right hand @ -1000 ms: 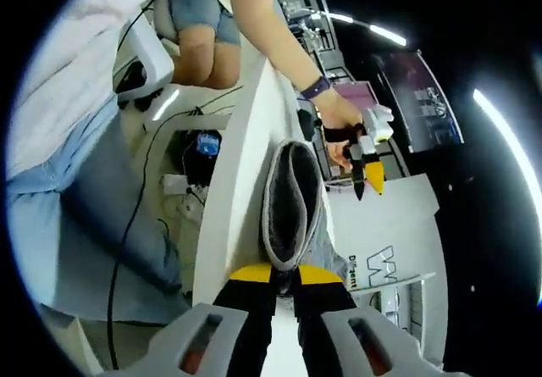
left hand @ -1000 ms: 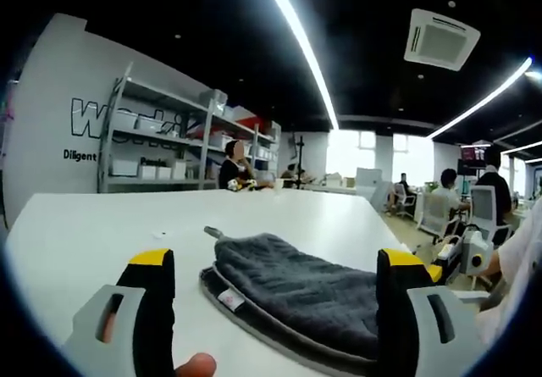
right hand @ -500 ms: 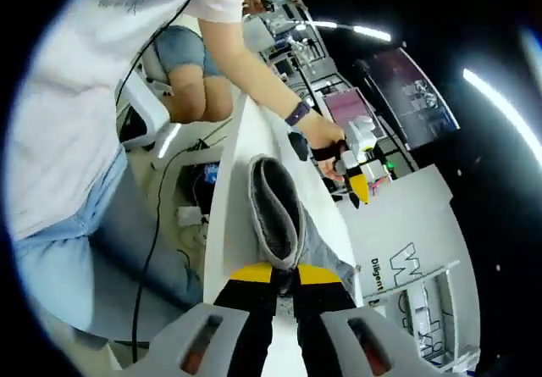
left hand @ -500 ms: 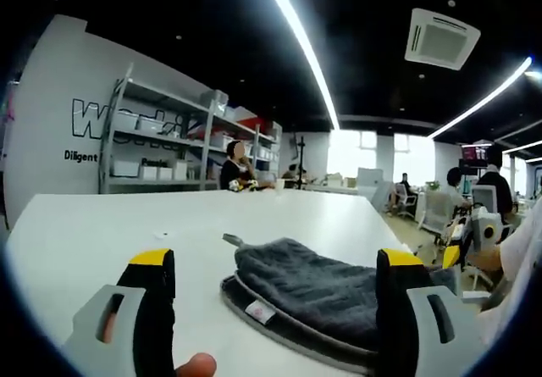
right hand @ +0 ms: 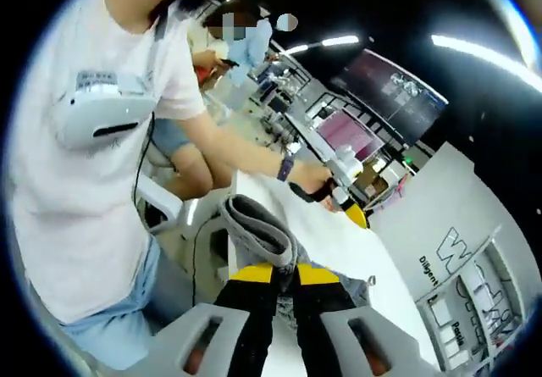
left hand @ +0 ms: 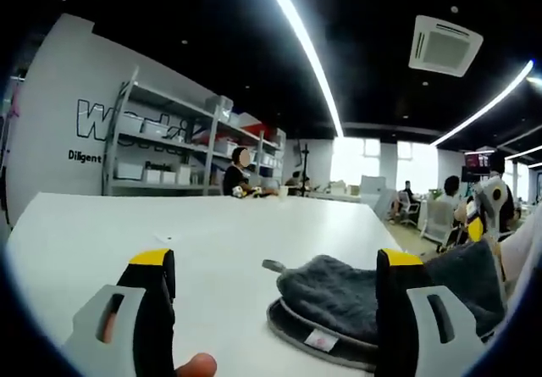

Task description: Fold the towel on the table until its edges align and the towel forms a compact rectangular stack.

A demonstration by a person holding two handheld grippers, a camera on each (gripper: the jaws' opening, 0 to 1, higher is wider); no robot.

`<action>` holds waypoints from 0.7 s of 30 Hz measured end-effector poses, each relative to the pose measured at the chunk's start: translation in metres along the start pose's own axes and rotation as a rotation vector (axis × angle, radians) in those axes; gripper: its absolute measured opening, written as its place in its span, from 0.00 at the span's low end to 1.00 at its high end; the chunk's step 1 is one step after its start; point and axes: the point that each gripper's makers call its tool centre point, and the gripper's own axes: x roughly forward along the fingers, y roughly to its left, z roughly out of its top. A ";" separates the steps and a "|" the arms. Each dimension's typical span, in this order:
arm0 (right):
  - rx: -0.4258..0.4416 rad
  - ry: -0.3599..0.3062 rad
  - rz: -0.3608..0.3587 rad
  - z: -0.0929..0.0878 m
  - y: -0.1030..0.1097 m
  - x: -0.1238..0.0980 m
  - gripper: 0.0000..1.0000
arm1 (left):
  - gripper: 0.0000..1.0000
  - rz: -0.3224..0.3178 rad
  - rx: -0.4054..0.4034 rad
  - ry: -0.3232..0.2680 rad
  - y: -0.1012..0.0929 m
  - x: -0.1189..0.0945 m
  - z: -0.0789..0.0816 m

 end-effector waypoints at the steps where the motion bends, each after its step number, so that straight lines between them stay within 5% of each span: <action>1: 0.027 -0.016 0.008 0.005 -0.001 -0.001 0.03 | 0.97 0.000 0.000 0.000 0.000 0.000 0.000; 8: 0.213 -0.099 0.034 0.025 -0.027 -0.005 0.03 | 0.97 0.000 0.000 -0.004 -0.002 0.000 0.001; 21: 0.462 -0.248 -0.017 0.019 -0.077 0.000 0.03 | 0.97 0.002 -0.004 -0.010 -0.001 0.001 0.002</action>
